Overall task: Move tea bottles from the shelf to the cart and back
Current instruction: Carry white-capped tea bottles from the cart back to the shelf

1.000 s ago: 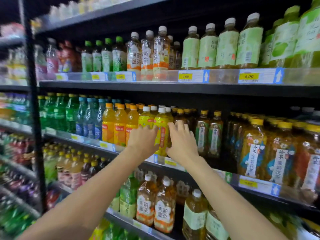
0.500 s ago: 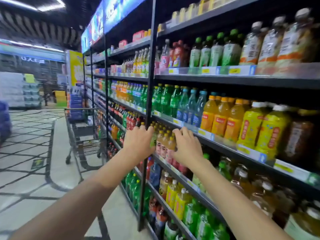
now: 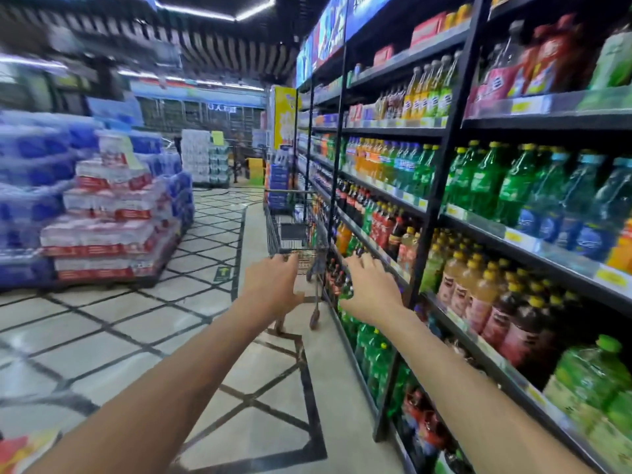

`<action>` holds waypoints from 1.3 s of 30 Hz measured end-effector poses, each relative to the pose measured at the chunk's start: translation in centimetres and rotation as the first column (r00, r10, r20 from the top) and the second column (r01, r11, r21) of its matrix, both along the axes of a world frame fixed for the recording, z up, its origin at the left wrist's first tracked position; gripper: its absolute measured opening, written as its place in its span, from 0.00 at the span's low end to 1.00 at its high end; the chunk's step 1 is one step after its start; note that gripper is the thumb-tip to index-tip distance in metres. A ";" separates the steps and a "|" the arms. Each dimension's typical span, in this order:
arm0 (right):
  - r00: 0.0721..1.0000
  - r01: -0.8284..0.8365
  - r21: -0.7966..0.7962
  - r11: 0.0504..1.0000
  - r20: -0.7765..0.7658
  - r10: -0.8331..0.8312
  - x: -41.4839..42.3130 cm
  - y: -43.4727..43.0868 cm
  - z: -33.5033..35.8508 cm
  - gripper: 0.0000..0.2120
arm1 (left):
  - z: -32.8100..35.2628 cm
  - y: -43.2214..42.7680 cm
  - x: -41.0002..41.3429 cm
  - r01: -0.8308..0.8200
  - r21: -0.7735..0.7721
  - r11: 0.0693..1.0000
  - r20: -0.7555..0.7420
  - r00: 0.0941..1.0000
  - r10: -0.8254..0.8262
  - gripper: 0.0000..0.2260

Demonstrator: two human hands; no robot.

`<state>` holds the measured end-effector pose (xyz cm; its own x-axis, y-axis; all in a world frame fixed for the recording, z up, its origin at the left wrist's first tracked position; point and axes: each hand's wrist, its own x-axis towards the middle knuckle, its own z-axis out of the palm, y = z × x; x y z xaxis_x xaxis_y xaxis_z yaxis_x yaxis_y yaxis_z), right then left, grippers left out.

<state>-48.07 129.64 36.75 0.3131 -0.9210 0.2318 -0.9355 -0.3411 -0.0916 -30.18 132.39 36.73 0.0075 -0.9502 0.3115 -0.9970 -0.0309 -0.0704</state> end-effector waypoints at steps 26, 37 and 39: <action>0.992 -0.128 0.122 0.984 0.040 0.124 9.7 -36.9 -3.9 0.36 | -3.7 -33.7 8.0 -0.127 0.024 0.992 0.027 0.992 0.126 0.26; 0.993 -0.096 0.153 0.984 0.079 0.085 17.3 -53.3 -6.8 0.35 | -5.5 -51.0 15.2 -0.074 0.077 0.994 0.035 0.997 0.071 0.26; 0.995 -0.083 0.148 0.986 0.074 0.073 18.5 -56.5 -7.1 0.35 | -6.0 -54.5 16.8 -0.062 0.086 0.994 0.023 0.998 0.061 0.26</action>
<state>-29.53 73.11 29.66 0.3735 -0.9204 0.1155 -0.8965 -0.3901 -0.2099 -13.42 77.91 30.76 0.0611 -0.9715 0.2288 -0.9917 -0.0850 -0.0960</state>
